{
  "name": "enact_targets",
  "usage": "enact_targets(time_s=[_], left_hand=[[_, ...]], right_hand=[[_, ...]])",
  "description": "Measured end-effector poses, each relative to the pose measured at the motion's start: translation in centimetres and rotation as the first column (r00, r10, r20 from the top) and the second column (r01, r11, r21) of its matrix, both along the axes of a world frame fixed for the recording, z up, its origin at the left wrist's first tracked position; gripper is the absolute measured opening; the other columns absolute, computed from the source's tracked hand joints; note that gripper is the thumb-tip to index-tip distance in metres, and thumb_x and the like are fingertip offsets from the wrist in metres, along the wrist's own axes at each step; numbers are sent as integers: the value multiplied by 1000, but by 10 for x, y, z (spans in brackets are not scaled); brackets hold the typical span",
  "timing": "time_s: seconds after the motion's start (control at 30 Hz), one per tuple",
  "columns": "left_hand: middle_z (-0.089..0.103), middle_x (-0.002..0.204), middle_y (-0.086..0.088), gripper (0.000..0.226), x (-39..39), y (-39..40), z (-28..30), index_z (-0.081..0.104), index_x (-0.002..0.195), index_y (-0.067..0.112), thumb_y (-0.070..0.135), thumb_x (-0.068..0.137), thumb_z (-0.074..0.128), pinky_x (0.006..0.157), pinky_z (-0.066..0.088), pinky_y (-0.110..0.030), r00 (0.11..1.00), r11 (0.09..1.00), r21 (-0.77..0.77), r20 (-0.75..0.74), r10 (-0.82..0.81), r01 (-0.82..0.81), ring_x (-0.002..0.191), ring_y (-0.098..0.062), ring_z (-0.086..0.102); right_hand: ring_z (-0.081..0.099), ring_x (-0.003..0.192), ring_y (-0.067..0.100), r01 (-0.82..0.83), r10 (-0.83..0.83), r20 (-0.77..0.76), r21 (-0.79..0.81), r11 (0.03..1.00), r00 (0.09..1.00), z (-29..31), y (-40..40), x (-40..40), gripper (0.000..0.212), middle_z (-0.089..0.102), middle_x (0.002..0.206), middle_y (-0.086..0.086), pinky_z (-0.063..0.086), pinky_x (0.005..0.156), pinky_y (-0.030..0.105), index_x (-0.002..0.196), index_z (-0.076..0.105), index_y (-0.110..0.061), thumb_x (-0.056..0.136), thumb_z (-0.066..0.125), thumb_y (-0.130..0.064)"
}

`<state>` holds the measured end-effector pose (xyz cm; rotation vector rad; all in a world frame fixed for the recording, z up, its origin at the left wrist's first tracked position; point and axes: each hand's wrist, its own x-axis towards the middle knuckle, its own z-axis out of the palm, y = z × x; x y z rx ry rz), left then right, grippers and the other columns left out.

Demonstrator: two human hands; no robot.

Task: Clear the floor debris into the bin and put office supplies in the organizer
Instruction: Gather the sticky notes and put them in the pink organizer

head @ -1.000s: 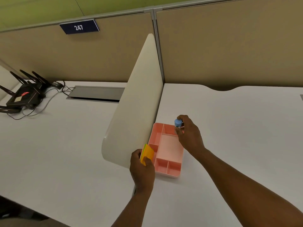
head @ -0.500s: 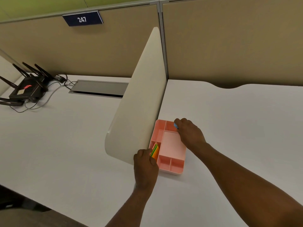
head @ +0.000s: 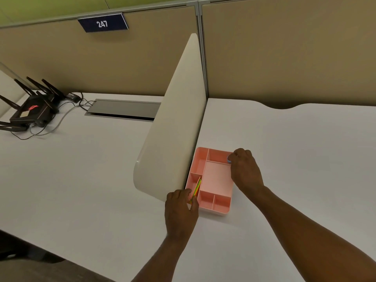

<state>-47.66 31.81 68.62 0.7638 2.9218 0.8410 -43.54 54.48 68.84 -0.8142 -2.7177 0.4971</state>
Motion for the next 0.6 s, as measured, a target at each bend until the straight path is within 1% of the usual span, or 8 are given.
enact_targets(time_s=[0.07,0.17,0.2,0.3,0.4,0.53,0.6], left_hand=[[67,93,9,25,1,-3,1,67,106,20,27,82,71,70,53,-27,1000,1000,-3,7,-4,4,87,-12,54],[67,97,7,30,5,-8,4,67,108,17,30,81,72,70,53,-28,1000,1000,11,5,-16,16,88,-13,56],[67,98,7,31,7,-10,5,66,108,16,30,80,72,70,53,-27,1000,1000,19,5,-22,22,88,-13,56],[67,100,5,33,14,-17,9,65,110,15,29,81,71,72,50,-23,1000,998,49,2,-30,30,90,-13,56],[67,102,5,32,22,-25,12,65,113,15,28,84,68,75,46,-18,999,996,72,6,-44,44,93,-12,56],[68,104,4,31,38,-41,16,64,113,16,24,83,68,78,52,-26,995,987,126,-1,-97,96,97,-14,58],[68,105,3,30,47,-52,19,64,112,15,22,83,69,78,52,-27,993,981,149,-23,-120,122,99,-16,59]], right_hand=[[56,89,32,20,-20,-26,-5,1000,999,3,-7,4,28,65,100,15,51,71,37,103,69,-1,80,59,11],[59,93,30,89,-90,-33,-14,996,995,7,-20,15,29,66,107,13,51,78,38,115,66,-5,87,57,-1],[60,92,29,111,-111,-34,-14,994,993,8,-25,20,29,67,106,12,50,78,38,116,65,-5,88,58,-5],[61,86,26,140,-140,-58,3,990,989,6,-43,38,19,68,99,9,52,74,38,103,67,-7,84,64,-10],[61,90,23,169,-170,-66,-29,985,983,4,-63,55,20,68,102,5,52,77,37,103,65,-13,83,67,-18],[60,97,21,186,-188,-73,-35,982,979,6,-94,79,22,67,107,3,52,81,35,106,64,-16,86,66,-24],[58,101,20,192,-197,-89,-56,980,976,11,-111,92,23,65,111,2,50,85,34,109,62,-16,89,62,-27]])
